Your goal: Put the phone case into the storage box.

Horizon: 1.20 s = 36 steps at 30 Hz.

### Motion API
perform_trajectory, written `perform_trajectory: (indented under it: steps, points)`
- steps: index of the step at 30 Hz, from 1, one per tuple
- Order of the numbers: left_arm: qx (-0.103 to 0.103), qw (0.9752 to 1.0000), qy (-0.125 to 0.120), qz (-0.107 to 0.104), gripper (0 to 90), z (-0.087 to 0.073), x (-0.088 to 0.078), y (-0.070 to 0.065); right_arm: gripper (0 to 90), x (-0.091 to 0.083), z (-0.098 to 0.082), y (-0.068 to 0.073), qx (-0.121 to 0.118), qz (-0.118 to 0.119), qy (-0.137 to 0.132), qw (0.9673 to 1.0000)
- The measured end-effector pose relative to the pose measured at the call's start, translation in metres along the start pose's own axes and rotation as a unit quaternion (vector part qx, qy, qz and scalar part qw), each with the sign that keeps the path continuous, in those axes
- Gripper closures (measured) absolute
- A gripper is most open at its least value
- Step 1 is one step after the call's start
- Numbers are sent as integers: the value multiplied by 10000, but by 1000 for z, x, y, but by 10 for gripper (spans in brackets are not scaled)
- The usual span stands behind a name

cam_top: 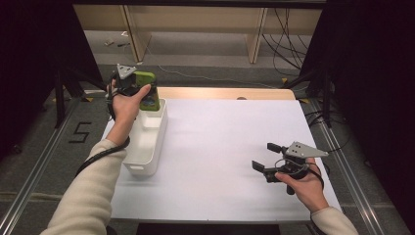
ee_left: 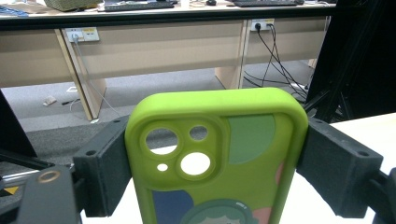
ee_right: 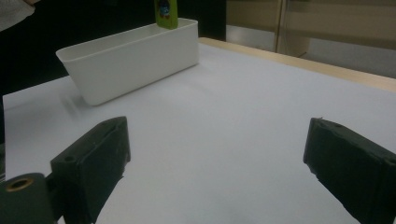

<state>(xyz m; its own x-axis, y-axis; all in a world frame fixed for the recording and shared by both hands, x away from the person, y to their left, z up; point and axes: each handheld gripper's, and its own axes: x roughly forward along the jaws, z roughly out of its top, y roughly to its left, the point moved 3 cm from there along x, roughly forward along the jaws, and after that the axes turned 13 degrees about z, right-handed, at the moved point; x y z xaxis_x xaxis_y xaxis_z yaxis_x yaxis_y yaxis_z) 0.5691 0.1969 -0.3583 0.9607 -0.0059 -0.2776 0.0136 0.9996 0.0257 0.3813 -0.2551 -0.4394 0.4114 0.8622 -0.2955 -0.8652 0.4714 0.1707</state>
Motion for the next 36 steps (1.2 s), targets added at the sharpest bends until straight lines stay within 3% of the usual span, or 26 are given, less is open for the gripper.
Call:
perform_trajectory:
  steps: [36]
  points:
    - [-2,9999,105,15,163,-4,12,-1,82,0,0,0,7,-5,-12,10000]
